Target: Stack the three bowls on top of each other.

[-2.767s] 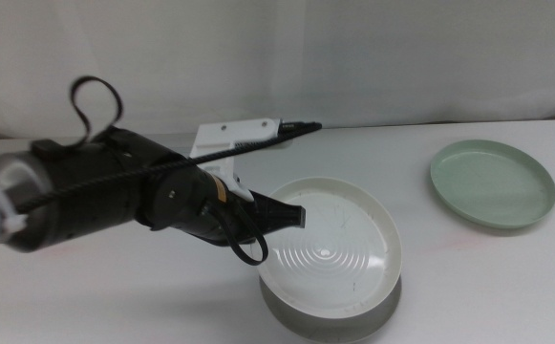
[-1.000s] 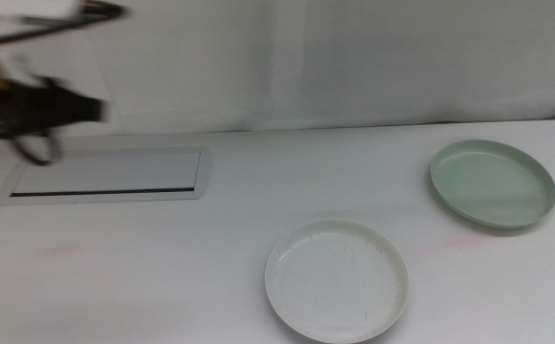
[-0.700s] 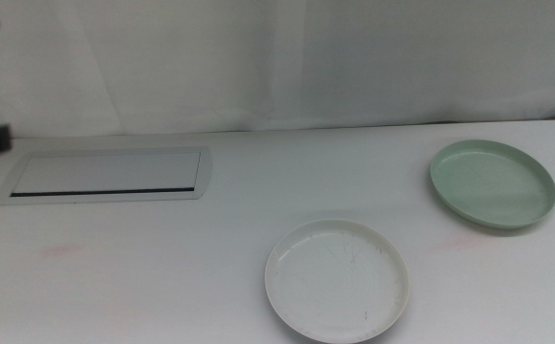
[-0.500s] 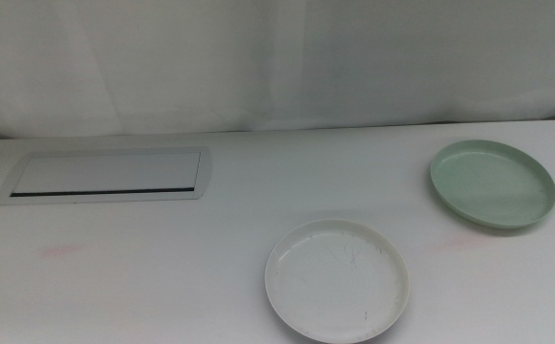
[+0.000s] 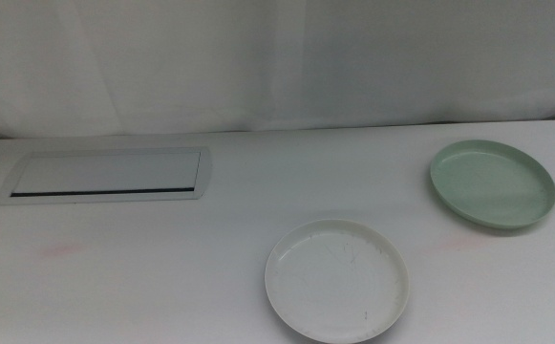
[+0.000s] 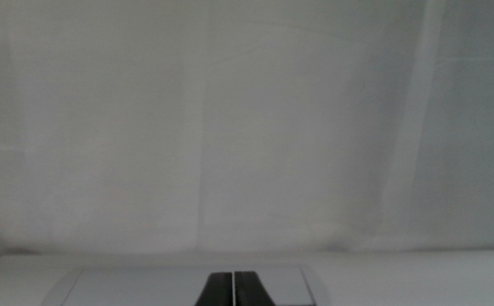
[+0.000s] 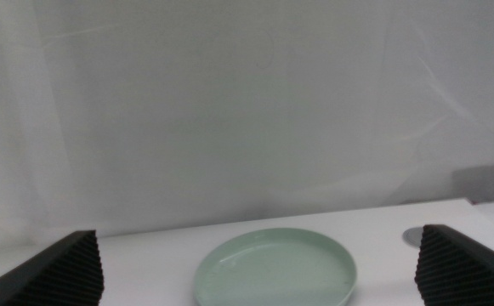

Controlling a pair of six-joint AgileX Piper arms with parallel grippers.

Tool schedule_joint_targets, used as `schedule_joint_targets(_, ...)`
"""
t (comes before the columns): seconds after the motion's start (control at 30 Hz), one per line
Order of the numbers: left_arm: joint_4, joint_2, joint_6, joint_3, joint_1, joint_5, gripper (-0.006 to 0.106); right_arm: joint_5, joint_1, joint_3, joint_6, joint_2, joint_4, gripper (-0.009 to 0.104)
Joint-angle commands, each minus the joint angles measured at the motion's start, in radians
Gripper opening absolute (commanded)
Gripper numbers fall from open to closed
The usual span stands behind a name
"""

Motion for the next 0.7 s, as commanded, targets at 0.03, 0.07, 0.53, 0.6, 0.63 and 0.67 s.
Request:
schedule_joint_targets(0.03, 0.0, -0.045, -0.006, 0.042, 0.002, 0.031, -0.001, -0.003, -0.005, 0.032, -0.004, -0.003, 0.051, 0.103)
schedule_joint_targets(0.07, 0.0, -0.045, -0.006, 0.042, 0.002, 0.025, -0.001, -0.003, -0.005, 0.03, -0.004, -0.003, 0.064, 0.103)
schedule_joint_targets(0.53, 0.0, -0.045, -0.006, 0.042, 0.002, 0.022, -0.001, 0.538, -0.005, -0.561, -0.242, 0.323, 0.088, 0.103)
schedule_joint_targets(0.6, 0.0, -0.045, -0.006, 0.042, 0.002, 0.022, -0.001, 0.572, -0.005, -0.634, -0.227, 0.398, 0.088, 0.103)
schedule_joint_targets(0.63, 0.0, -0.045, -0.006, 0.042, 0.002, 0.022, -0.001, 0.594, -0.005, -0.672, -0.193, 0.44, 0.088, 0.103)
schedule_joint_targets(0.67, 0.0, -0.045, -0.006, 0.042, 0.002, 0.022, -0.001, 0.614, -0.005, -0.699, -0.167, 0.473, 0.085, 0.102)
